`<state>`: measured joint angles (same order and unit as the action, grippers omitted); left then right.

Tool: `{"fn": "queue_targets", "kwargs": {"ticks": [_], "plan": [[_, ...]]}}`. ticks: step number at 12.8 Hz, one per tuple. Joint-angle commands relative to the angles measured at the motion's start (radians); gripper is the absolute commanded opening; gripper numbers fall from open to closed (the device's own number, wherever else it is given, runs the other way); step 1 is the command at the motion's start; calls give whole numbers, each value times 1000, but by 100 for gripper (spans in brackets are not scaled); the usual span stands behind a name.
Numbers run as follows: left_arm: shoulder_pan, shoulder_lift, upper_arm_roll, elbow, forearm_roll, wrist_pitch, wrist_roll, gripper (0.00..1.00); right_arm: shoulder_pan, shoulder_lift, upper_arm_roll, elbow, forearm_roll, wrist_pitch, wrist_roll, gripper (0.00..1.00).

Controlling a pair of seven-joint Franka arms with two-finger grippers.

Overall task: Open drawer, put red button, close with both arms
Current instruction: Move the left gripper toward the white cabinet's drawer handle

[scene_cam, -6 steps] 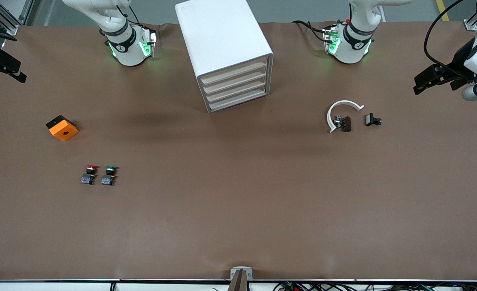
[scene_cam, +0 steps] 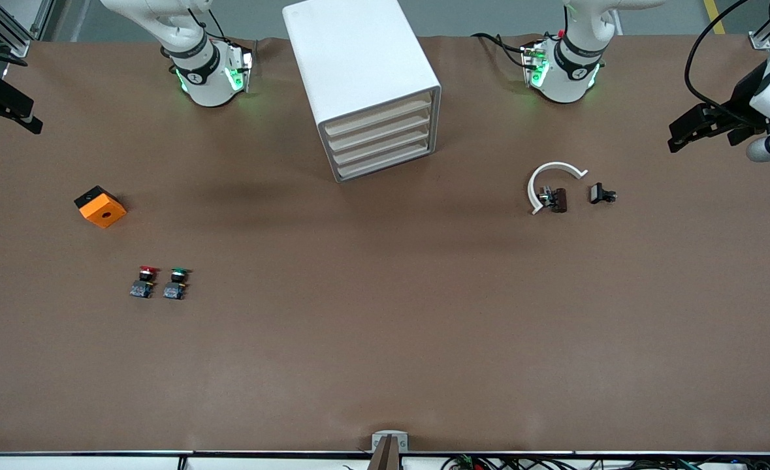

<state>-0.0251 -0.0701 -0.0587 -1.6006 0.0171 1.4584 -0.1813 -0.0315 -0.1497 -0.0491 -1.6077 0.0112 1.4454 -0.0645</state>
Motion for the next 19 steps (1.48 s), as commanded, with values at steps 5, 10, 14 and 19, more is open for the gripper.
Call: {"fn": "queue_targets", "kwargs": {"ticks": [5,10,14,19], "plan": [[-25,145,-12,30,-16,-7,-102,100,-10,-13,11,-1,-8,3,-8,100],[-140,344,-20,97,-49,32,-348,100,-10,-13,11,-1,-5,3,-8,100],[-242,443,-20,99,-91,69,-602,100,-10,-13,11,-3,-5,1,5,100],[-351,565,-20,131,-140,83,-988,100,-10,-14,12,-3,-5,-2,6,100]]}}
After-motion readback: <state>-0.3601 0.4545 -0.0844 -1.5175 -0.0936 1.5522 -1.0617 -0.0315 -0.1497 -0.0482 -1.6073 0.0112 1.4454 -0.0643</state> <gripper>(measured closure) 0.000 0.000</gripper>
